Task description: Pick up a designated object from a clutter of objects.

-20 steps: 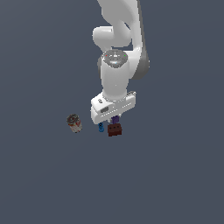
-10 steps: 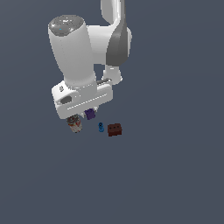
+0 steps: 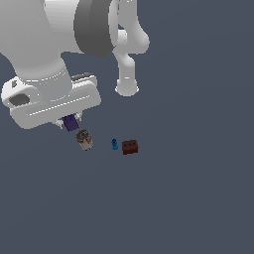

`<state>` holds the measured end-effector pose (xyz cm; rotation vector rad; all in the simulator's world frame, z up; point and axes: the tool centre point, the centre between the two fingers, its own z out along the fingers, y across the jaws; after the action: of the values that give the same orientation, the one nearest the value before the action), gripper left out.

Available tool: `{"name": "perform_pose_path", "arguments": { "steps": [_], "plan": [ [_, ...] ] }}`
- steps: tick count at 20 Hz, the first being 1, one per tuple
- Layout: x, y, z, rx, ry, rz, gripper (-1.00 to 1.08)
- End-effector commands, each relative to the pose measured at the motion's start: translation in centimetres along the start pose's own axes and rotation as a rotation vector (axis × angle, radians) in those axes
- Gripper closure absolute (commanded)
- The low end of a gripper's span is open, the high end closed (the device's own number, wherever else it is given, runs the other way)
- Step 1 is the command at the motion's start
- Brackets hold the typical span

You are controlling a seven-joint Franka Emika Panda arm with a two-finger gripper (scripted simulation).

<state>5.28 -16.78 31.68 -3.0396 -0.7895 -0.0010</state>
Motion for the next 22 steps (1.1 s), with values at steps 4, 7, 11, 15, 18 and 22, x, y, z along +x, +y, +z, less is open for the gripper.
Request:
{"name": "perform_pose_path", "arguments": {
  "steps": [4,7,11,15,18,22],
  "plan": [
    [-0.5,3.5,-2.7,0.000,-0.001,-0.001,1.08],
    [-0.7,5.0,-3.9,-0.001,-0.001,-0.001,1.08],
    [-0.8,6.6,-5.0,-0.001,-0.001,-0.001,1.08],
    [-0.9,7.6,-5.8,-0.001,-0.001,0.000,1.08],
    [-1.0,8.1,-6.2,-0.001,-0.001,0.000,1.08],
    [-1.0,8.5,-6.5,-0.001,-0.001,0.000,1.08]
  ]
}}
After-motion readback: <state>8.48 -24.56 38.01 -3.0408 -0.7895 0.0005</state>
